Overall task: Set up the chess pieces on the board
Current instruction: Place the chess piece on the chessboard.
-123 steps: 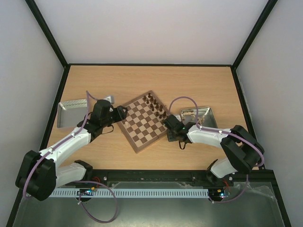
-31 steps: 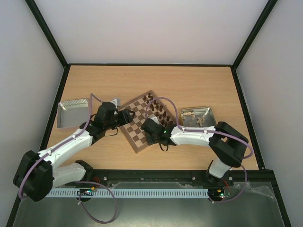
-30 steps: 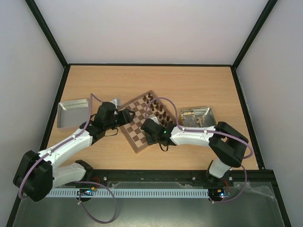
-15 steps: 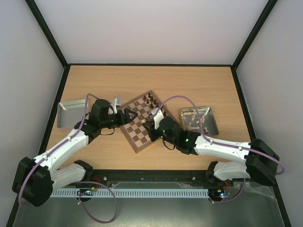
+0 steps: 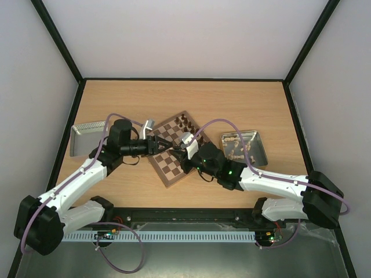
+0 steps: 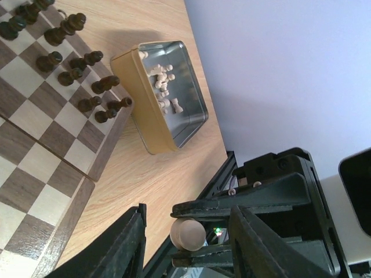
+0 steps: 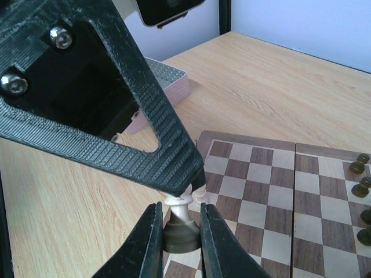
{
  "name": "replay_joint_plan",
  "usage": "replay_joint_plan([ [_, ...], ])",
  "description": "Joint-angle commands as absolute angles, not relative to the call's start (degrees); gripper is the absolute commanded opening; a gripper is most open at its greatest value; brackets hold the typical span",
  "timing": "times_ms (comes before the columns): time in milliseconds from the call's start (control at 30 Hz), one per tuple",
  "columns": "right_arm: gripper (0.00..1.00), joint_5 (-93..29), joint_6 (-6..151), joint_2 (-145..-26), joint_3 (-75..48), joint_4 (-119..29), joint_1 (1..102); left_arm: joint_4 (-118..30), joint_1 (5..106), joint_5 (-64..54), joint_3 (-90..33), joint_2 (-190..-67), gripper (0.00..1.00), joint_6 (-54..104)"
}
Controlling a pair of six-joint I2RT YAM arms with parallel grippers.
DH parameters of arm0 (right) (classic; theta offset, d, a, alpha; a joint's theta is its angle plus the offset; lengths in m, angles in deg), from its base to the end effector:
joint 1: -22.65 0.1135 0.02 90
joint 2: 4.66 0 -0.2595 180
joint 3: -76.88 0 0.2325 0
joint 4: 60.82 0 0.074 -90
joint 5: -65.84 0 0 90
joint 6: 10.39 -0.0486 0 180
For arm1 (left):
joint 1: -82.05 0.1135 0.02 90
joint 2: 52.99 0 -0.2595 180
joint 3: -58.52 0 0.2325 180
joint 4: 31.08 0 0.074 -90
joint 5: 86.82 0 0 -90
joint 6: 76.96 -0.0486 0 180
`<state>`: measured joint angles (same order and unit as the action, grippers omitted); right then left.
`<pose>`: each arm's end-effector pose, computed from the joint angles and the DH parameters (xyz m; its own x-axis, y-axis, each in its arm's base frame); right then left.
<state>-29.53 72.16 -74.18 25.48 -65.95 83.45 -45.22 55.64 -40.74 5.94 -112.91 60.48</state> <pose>0.1275 0.2374 0.2568 -0.2272 -0.1419 -0.9635 -0.8916 0.4281 0.1472 0.1838 -0.1289 0.2684 -0.8836 -0.1536 -0.4423 0.3661 0.3621 -0.8572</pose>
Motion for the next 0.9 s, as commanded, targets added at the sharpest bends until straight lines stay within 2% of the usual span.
replay_joint_plan([
  [0, 0.12, -29.1, 73.8, -73.1, 25.9, -68.8, 83.8, -46.2, 55.7, -44.6, 5.8, -112.4, 0.39, 58.8],
  [133, 0.12, -29.2, 73.7, -73.4, 25.8, -69.1, 83.8, -45.1, 55.6, -45.8, 5.5, -112.8, 0.28, 59.1],
  [333, 0.12, -29.3, 73.5, -74.3, 24.8, -68.1, 83.8, -44.3, 55.0, -46.9, 5.4, -114.3, 0.05, 58.7],
  [400, 0.14, -29.3, 72.5, -74.7, 24.1, -67.0, 83.8, -45.1, 55.0, -46.1, 5.1, -114.5, 0.04, 57.7],
  [467, 0.23, -27.7, 70.5, -75.4, 23.5, -65.8, 83.8, -46.6, 55.0, -44.0, 4.6, -114.7, 0.03, 56.4],
  [633, 0.62, -19.8, 64.3, -76.4, 21.8, -59.6, 83.6, -52.6, 55.8, -32.0, 2.5, -115.2, 0.05, 52.1],
  [733, 0.70, -17.5, 61.4, -74.1, 21.8, -57.2, 82.9, -57.6, 56.0, -19.8, -0.8, -116.5, 0.05, 48.4],
  [867, 0.72, -15.9, 57.0, -71.0, 23.8, -57.3, 80.0, -62.6, 56.0, -1.1, -6.0, -120.9, 0.05, 45.2],
])
